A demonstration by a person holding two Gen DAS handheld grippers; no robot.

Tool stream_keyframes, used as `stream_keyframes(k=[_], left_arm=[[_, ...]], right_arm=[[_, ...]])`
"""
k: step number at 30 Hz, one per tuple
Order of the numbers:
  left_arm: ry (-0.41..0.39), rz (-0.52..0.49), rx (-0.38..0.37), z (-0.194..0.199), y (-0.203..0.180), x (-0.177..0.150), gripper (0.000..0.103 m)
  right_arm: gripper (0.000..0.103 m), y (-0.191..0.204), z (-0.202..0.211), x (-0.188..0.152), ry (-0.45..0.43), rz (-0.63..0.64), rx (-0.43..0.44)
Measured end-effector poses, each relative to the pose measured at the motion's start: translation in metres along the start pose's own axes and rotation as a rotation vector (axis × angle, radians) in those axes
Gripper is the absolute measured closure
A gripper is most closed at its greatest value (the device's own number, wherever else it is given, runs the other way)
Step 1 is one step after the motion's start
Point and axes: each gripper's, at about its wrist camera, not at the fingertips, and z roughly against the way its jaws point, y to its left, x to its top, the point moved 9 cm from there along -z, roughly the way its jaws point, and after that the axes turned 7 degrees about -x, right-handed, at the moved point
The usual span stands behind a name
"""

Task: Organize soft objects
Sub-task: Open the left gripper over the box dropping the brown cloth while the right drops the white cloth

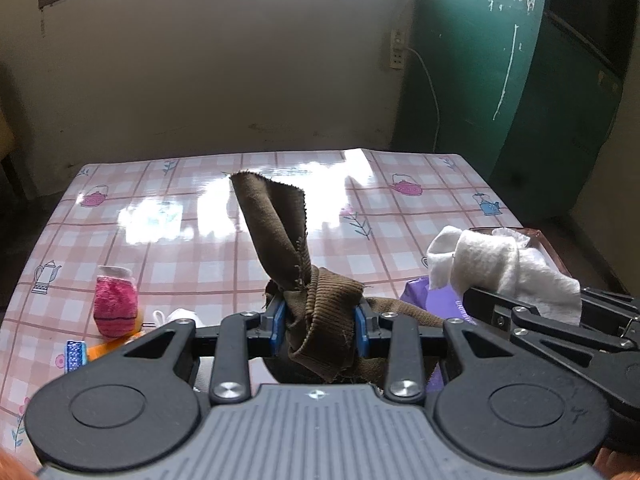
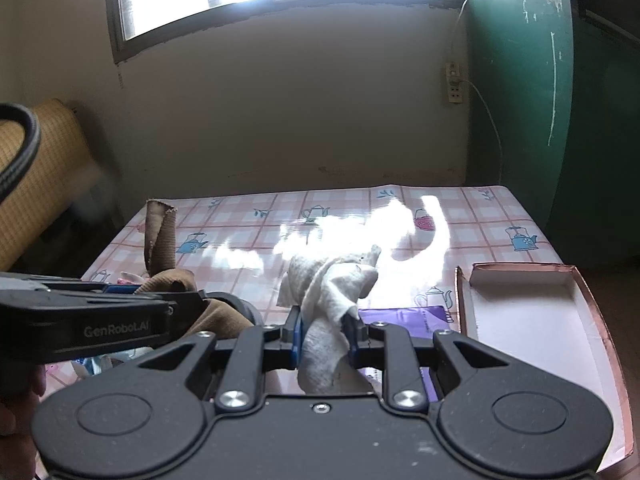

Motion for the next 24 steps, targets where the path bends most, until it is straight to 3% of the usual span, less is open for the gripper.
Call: stream_keyframes(k=[24], left_arm=[[0.024,-0.076,-0.082,-0.032,-0.061,0.006,0.068]], right_arm=[[0.077,-0.065,0.006,0.000,0.001,-0.063,-0.085]])
